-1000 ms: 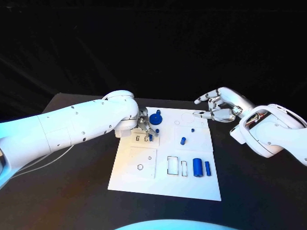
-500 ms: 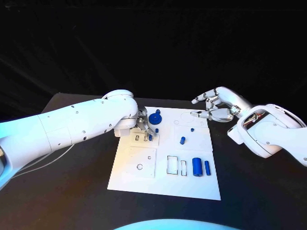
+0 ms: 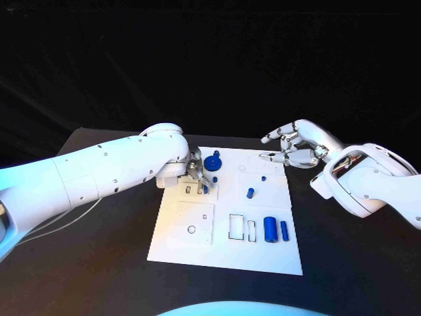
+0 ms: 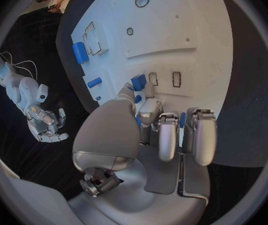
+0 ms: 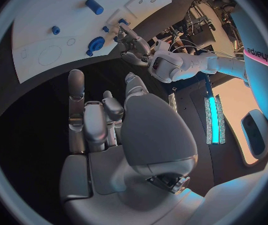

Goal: Assemble the parts on the task board

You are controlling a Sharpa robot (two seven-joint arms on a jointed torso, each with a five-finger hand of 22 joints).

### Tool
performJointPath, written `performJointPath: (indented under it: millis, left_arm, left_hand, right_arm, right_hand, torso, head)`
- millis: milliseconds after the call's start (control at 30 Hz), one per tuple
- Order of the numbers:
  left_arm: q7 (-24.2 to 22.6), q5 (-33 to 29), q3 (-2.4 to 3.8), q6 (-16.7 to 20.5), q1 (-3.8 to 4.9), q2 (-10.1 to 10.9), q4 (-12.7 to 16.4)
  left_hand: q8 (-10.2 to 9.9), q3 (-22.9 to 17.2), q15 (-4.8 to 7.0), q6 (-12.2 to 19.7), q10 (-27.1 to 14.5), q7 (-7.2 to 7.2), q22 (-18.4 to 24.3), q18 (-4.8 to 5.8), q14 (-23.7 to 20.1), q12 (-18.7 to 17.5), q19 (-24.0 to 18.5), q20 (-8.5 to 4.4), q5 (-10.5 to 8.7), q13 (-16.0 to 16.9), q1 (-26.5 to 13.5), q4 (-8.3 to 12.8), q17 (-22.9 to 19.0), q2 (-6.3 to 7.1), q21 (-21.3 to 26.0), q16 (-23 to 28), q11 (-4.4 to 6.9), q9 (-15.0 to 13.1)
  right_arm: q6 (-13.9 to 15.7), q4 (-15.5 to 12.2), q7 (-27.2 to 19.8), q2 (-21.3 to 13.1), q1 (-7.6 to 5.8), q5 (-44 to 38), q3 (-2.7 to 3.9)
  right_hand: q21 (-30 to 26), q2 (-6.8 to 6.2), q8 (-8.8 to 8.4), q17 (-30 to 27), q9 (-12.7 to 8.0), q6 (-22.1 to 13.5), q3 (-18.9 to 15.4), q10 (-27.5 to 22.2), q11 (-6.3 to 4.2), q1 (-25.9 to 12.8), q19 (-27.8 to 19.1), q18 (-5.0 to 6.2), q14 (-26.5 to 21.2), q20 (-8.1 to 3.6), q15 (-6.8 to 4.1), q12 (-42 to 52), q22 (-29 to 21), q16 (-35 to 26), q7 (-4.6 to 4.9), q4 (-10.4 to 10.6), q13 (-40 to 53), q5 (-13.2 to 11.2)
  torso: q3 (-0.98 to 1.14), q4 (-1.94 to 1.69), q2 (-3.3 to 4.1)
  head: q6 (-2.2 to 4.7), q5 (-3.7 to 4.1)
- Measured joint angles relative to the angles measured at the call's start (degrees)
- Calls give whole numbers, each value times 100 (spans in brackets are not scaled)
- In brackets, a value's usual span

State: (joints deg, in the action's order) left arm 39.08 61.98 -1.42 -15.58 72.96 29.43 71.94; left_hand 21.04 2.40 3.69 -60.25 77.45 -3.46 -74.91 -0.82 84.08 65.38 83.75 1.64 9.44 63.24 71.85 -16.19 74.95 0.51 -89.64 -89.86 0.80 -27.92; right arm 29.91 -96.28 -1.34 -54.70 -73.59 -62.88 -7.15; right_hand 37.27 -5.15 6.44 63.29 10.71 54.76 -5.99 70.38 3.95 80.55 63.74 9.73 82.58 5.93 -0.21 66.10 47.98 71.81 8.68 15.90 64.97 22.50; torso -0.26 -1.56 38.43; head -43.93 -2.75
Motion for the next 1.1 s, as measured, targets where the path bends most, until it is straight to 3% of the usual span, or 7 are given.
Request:
performJointPath:
  millis: [267,433,567,667,833,967,1100]
  left_arm:
    - [-51,-8,-3,-20,0,-13,-12]
    - [-92,-72,0,-22,6,-13,-13]
    - [-120,-151,2,-12,8,-6,-14]
    - [-140,-238,0,3,6,12,-14]
    - [-159,-357,-7,41,-1,51,-4]
    - [-169,-441,-7,91,-1,106,38]
    - [-173,-526,-6,174,-1,210,131]
  left_hand:
    - [0,-168,0,60,-21,20,0,0,0,-35,0,0,0,-28,235,39,-1,-54,0,0,21,-73]
    - [-21,-609,43,124,-52,42,0,-1,1,-108,0,0,-10,-73,673,182,-1,-158,0,0,51,-111]
    - [-38,-982,42,177,-63,29,0,0,1,-159,0,0,8,-106,879,281,-1,-136,0,0,41,-115]
    - [-37,-1127,42,199,-64,7,0,0,0,-174,0,0,25,-131,1000,219,-1,-101,0,0,40,-114]
    - [-34,-1649,42,246,-74,-19,0,-1,0,-236,12,-12,26,-186,1080,-194,-2,72,0,0,29,-116]
    - [-18,-2095,42,246,-81,-19,0,0,0,-236,12,-12,25,-166,946,-201,-2,308,0,0,21,-133]
    - [194,-2610,42,266,-34,-1,1,-1,0,-236,12,-12,25,-166,684,-126,-2,551,0,0,26,-135]
  right_arm:
    - [-6,3,6,3,0,13,0]
    - [-9,9,11,5,0,17,0]
    - [-14,13,13,6,0,21,0]
    - [-17,26,15,11,0,45,0]
    - [-16,71,18,13,0,120,0]
    - [-14,92,21,12,0,174,0]
    - [-12,108,22,13,0,216,0]
  right_hand:
    - [0,23,21,0,7,0,0,0,0,23,0,0,0,0,0,0,-8,0,0,0,-5,35]
    - [0,23,21,0,7,0,0,0,0,23,0,0,0,0,0,0,-8,0,0,0,-5,35]
    - [0,23,46,17,13,0,0,0,0,23,19,0,0,-12,0,0,14,0,0,0,4,70]
    - [23,45,63,60,20,0,16,22,-21,45,74,0,0,-10,0,24,41,0,0,15,27,93]
    - [30,45,63,63,19,0,16,22,-21,45,74,0,0,-10,0,24,41,0,0,15,27,94]
    - [31,71,90,72,27,0,16,22,-21,71,106,0,23,-42,-23,24,33,0,0,15,25,263]
    - [-11,76,108,72,27,0,16,22,-21,75,127,0,22,-22,-22,24,10,0,0,15,4,402]
  torso:
    - [-2,-3,-1]
    - [-3,-7,-1]
    - [-3,-8,-1]
    - [-2,-8,-1]
    - [0,-8,-1]
    - [0,-11,-2]
    - [0,-12,1]
  head:
    - [7,5]
    - [8,-1]
    - [2,-2]
    - [-1,-2]
    - [5,3]
    - [14,3]
    - [26,-9]
